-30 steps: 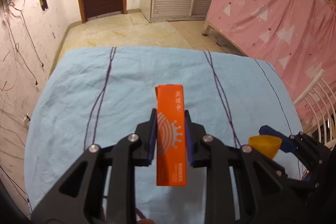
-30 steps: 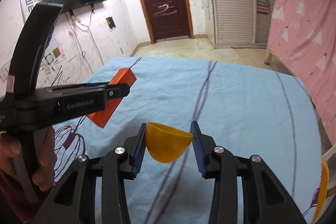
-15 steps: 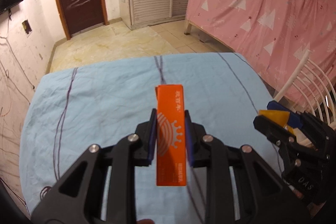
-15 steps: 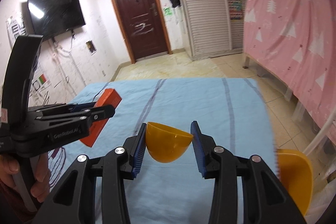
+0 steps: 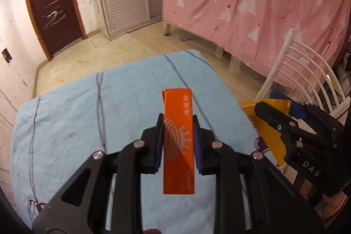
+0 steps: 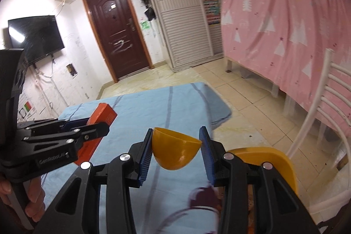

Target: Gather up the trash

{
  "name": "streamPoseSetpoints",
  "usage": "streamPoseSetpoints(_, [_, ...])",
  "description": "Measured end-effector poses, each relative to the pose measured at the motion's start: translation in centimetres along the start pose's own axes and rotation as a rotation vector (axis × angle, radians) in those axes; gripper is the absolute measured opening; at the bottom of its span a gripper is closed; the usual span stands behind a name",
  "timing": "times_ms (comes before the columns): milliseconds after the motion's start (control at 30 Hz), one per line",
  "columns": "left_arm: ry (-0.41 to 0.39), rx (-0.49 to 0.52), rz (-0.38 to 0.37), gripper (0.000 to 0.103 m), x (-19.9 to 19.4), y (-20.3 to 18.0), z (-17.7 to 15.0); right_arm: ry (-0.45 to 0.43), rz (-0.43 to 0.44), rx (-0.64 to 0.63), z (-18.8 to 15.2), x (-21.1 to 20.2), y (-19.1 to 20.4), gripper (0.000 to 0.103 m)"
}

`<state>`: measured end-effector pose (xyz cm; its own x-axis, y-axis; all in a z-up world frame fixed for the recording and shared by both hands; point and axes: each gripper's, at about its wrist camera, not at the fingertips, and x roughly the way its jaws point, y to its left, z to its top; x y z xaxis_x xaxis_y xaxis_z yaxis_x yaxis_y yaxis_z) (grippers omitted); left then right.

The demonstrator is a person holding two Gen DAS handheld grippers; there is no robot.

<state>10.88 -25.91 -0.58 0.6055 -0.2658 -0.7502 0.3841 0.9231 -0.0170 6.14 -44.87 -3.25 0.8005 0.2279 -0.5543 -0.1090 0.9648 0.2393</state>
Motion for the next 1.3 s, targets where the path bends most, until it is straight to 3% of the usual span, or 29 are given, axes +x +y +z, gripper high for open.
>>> streamPoseSetpoints(400, [-0.046,0.051,-0.176,0.022,0.4,-6.9,1.1,-0.025,-0.122,0.112,-1.8,-1.0,-7.8,0.035])
streamPoseSetpoints(767, [-0.001,0.024,-0.277,0.022,4.2,-12.0,1.8,-0.008,-0.164,0.169,-3.9,-0.4,-12.1,0.035])
streamPoseSetpoints(1067, [0.007,0.018,-0.3,0.022,6.4,-14.0,1.7,0.027,-0.17,0.201,-5.5,0.7,-13.8,0.036])
streamPoseSetpoints(1133, [0.02,0.014,-0.293,0.023,6.7,-14.1,1.6,0.038,-0.166,0.21,-5.9,0.9,-13.9,0.04])
streamPoseSetpoints(1167, [0.023,0.012,-0.29,0.03,6.8,-14.1,1.6,0.039,-0.169,0.212,-5.9,1.0,-13.9,0.047])
streamPoseSetpoints(1200, [0.025,0.008,-0.287,0.047,6.9,-14.1,1.6,0.039,-0.175,0.212,-6.1,1.0,-13.9,0.053])
streamPoseSetpoints(1267, [0.026,-0.003,-0.294,0.071,7.0,-13.9,1.7,0.037,-0.175,0.216,-6.1,1.0,-14.0,0.059])
streamPoseSetpoints(1300, [0.019,-0.008,-0.292,0.073,6.9,-13.7,1.7,0.036,-0.175,0.216,-6.1,1.0,-14.0,0.06])
